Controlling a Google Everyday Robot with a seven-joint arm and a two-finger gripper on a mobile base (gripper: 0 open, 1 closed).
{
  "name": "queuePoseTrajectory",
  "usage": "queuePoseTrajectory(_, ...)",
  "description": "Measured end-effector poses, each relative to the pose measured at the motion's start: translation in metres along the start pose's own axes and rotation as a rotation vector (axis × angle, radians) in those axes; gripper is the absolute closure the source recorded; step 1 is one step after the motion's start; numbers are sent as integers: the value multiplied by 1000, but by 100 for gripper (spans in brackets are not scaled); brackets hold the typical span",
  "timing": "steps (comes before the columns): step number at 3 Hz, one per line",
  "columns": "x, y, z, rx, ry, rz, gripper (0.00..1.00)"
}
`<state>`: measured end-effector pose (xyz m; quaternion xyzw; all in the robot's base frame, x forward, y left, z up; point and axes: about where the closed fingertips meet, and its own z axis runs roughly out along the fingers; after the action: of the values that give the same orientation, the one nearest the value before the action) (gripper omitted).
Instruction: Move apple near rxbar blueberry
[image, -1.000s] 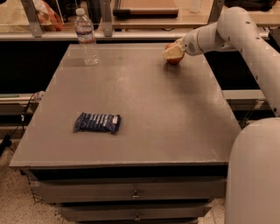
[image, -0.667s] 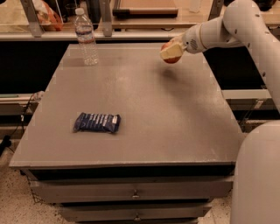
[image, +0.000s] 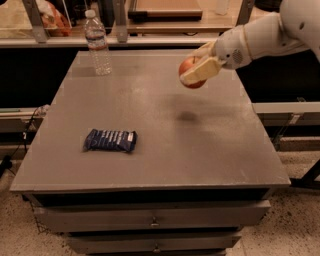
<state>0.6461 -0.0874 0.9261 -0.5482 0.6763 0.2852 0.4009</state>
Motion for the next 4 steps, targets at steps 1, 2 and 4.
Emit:
queuePoseTrajectory(1, -2, 64, -1, -67, -20, -77, 100)
queuePoseTrajectory(2, 9, 112, 16, -134, -43, -91, 100)
queuePoseTrajectory(4, 1, 164, 54, -202, -141, -131, 100)
